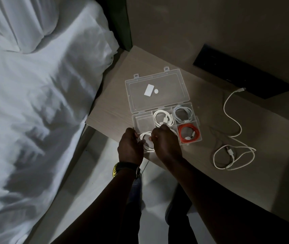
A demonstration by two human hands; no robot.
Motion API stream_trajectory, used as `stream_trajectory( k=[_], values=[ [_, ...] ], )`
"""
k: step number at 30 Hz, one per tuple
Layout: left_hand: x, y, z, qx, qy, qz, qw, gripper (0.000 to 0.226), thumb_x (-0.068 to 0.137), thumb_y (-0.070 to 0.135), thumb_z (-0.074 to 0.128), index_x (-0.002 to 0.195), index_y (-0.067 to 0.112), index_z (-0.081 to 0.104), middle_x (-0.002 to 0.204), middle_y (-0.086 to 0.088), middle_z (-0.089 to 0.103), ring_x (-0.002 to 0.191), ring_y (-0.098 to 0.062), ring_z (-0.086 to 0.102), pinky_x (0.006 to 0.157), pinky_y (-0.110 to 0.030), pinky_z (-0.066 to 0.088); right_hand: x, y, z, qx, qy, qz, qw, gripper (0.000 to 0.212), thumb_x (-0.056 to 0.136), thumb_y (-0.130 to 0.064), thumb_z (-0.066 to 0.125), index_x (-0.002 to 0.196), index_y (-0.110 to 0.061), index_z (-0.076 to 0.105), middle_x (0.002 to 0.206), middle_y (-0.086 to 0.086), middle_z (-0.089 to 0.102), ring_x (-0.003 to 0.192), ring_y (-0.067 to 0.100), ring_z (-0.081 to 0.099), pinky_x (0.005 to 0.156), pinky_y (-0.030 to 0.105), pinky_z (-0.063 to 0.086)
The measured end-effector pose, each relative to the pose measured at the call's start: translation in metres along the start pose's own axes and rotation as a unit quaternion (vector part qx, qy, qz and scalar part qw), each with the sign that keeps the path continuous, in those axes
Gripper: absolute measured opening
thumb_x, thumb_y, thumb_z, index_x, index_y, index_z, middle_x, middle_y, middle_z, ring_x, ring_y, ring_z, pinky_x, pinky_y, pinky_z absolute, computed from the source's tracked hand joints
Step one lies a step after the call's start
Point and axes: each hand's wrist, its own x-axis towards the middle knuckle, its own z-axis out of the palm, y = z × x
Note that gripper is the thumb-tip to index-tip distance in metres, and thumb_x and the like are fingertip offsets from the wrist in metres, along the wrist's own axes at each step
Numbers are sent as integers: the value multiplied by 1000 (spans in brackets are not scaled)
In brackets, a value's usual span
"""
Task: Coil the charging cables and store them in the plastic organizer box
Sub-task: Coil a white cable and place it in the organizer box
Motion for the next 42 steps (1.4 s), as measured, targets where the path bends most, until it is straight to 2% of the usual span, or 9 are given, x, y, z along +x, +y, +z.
stream_trajectory(
  k=[3,7,11,13,16,26,32,37,42],
  values=[
    [3,-4,2,-9,-10,10,1000,22,80,13,69,91,15,49,81,-5,64,77,-33,59,66,-39,46,-9,7,2,-83,-27,-41,995,24,94,-28,54,103,-12,69,109,13,60,100,33,60,89,39,45],
    [6,-7,4,-12,-14,7,1000,24,79,13,68,89,18,47,78,-2,63,75,-33,59,66,-39,46,-31,14,5,-240,-32,-67,968,39,97,-37,40,130,-20,53,118,7,58,114,33,53,87,40,49],
    [13,-6,9,-29,-13,-89,996,33,77,20,71,91,21,42,74,7,54,79,-33,60,66,-32,36,-28,2,6,-255,-30,-56,965,40,94,-36,42,124,-14,56,117,11,59,107,34,57,77,41,50],
    [18,-6,11,-35,-20,-124,991,33,77,23,73,89,22,42,76,5,54,83,-35,60,67,-32,35,-29,0,9,-262,-47,-55,962,47,93,-35,44,133,-10,48,127,14,55,113,35,54,84,43,46],
    [22,-5,10,-23,-33,-106,994,32,78,26,75,92,19,47,83,0,57,84,-34,60,68,-32,35,-33,2,8,-249,-50,-58,966,58,93,-40,46,141,-9,39,135,14,50,121,35,48,94,44,41],
    [13,-15,12,-68,-10,-82,994,36,77,34,78,85,19,47,71,10,54,70,-23,55,64,-30,38,-53,21,3,-242,0,-93,966,59,94,-43,27,143,-12,39,127,10,53,117,32,49,86,43,45],
    [10,-18,14,-23,-3,-29,999,37,82,31,74,90,17,41,73,3,55,73,-33,59,62,-35,41,-35,30,2,-209,-16,-136,968,43,99,-33,43,137,-13,48,129,8,52,118,32,47,102,42,40],
    [11,-21,18,13,2,59,998,38,84,27,69,106,29,38,92,3,62,81,-29,63,64,-32,42,-17,25,-9,-97,18,-95,991,29,87,-20,63,116,-18,68,115,1,63,106,29,54,92,38,45],
    [7,-31,14,51,-14,150,987,39,89,41,61,125,41,46,107,9,54,86,-20,62,68,-31,51,-14,21,-12,-40,39,-73,996,42,79,-18,72,116,-21,53,115,-1,63,101,28,54,81,39,46]
  ],
)
